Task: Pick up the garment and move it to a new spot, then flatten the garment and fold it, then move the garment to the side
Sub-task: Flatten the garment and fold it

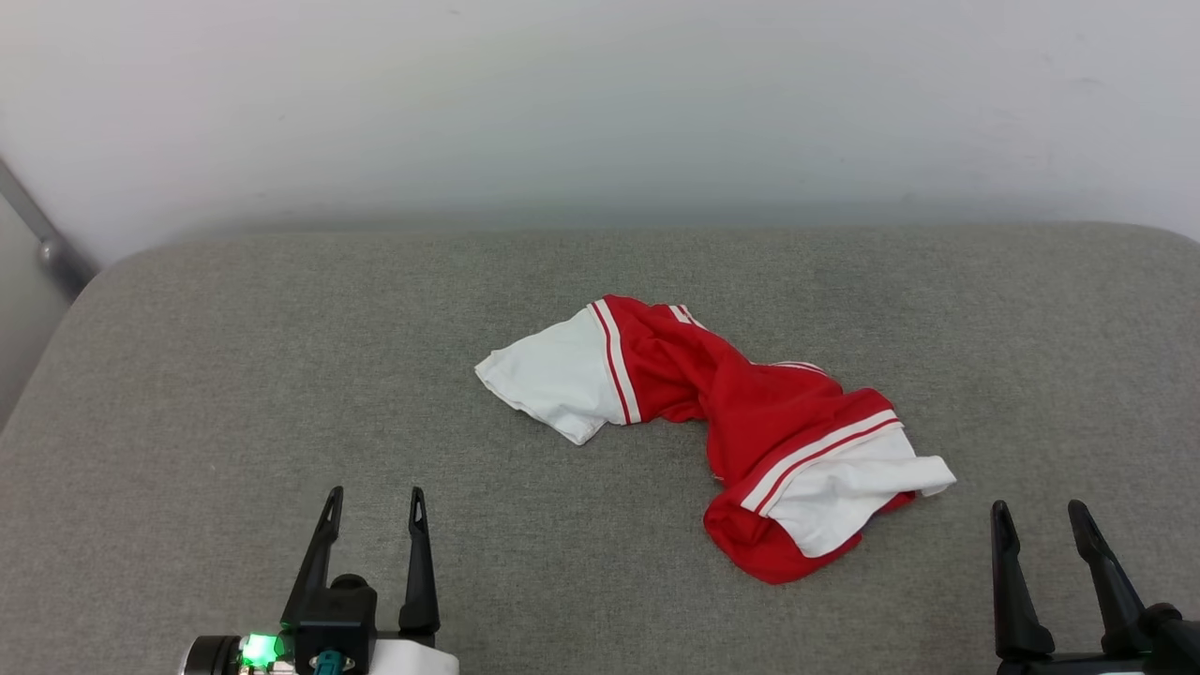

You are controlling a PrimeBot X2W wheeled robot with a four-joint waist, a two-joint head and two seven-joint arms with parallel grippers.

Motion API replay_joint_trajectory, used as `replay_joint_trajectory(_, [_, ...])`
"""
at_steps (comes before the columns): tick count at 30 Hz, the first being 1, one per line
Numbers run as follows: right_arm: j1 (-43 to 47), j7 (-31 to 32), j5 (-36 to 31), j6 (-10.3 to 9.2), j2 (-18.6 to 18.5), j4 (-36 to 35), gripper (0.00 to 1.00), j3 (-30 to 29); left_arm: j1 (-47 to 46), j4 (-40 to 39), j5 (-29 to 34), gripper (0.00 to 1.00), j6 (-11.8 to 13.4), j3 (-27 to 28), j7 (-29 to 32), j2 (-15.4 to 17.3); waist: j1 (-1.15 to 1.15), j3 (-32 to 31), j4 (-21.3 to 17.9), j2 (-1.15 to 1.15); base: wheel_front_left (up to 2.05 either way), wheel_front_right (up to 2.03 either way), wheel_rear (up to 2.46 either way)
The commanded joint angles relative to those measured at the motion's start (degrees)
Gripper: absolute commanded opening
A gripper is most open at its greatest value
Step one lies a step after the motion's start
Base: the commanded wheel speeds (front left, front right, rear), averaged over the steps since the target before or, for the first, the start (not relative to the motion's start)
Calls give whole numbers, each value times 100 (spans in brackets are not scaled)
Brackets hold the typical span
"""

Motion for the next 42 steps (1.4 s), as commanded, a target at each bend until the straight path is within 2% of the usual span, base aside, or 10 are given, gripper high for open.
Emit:
replay_joint_trajectory(1, [40,-12,28,-2,11,-17,100,-4,77,2,50,100,-31,32,-15,-41,0,0,-1,0,0,0,0])
replay_joint_trajectory(9, [-389,-13,-147,-2,12,-474,100,-406,107,-16,169,100,-203,202,-15,-191,0,27,36,0,0,0,0])
replay_joint_trajectory(14, [-1166,-12,-504,-2,12,-890,100,-661,4,-67,227,100,-257,292,-15,-243,0,179,20,0,0,0,0])
replay_joint_trajectory(17, [-1715,-12,-895,-2,2,-827,100,-548,-94,-105,258,100,-290,339,-15,-261,0,327,0,0,0,0,0])
replay_joint_trajectory(20, [-2287,-12,-947,-3,-328,-451,100,-359,-178,-130,290,100,-325,376,-15,-274,0,483,1,0,0,0,0])
replay_joint_trajectory(22, [-2649,28,-931,-2,-723,-14,100,-88,-238,-153,302,100,-342,395,-15,-288,0,594,10,0,0,0,0])
replay_joint_trajectory(25, [-3198,734,-641,-2,-1325,545,100,504,-342,-176,310,100,-385,424,-15,-309,0,776,40,0,0,0,0])
replay_joint_trajectory(28, [-3636,1815,-24,-3,-1967,886,100,1286,-441,-196,333,100,-408,433,-15,-352,0,967,86,0,0,0,0])
replay_joint_trajectory(35, [-4642,4296,1592,-3,-3490,914,100,3302,-710,-255,361,100,-472,414,-15,-446,0,1423,270,0,0,0,0])
replay_joint_trajectory(42, [-5540,6194,2780,-3,-4253,926,100,4678,-986,-313,353,100,-528,360,-14,-542,0,1877,556,0,0,0,0])
